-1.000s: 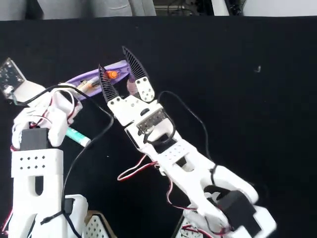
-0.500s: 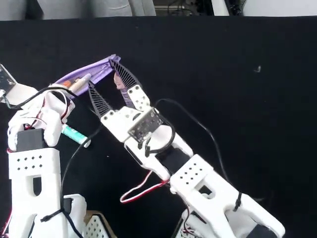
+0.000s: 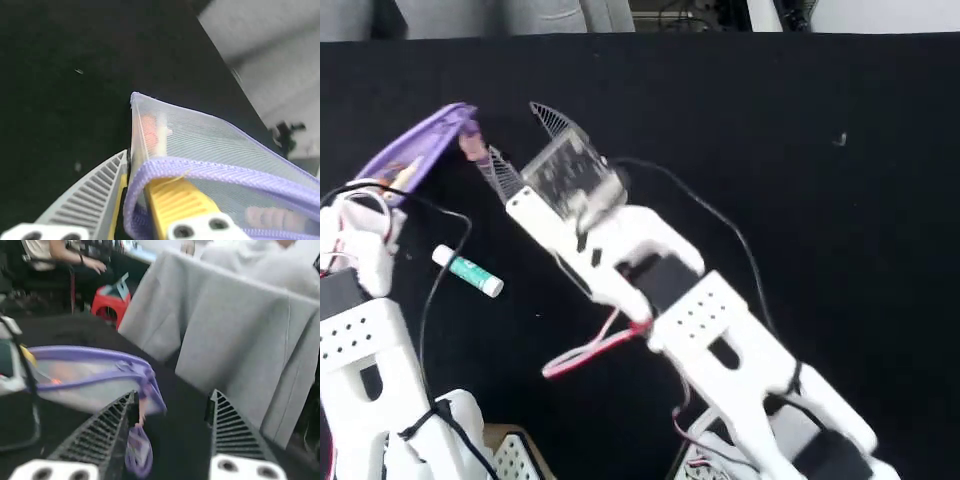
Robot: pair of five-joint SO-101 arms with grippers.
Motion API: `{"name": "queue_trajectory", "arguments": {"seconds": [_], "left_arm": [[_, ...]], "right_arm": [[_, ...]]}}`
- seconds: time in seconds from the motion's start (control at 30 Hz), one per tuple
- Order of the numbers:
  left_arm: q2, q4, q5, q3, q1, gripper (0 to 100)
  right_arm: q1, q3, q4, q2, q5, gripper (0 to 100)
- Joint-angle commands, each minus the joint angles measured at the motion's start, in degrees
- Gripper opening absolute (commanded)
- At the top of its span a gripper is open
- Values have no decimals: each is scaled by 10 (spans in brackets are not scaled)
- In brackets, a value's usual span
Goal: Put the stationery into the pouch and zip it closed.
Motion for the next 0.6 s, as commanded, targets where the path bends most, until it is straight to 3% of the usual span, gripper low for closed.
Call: {"name": "queue_trajectory", "arguments": {"seconds": [0.0, 0.27, 0.57], "left_arm": [[-6, -13, 20, -51, -67, 28], [-8, -14, 23, -70, -166, 28], [-4, -14, 23, -102, -257, 28]], "right_arm": [[15, -158, 142, 50, 1, 218], [17, -208, 256, 115, 1, 218], [-20, -133, 174, 163, 1, 218]]}}
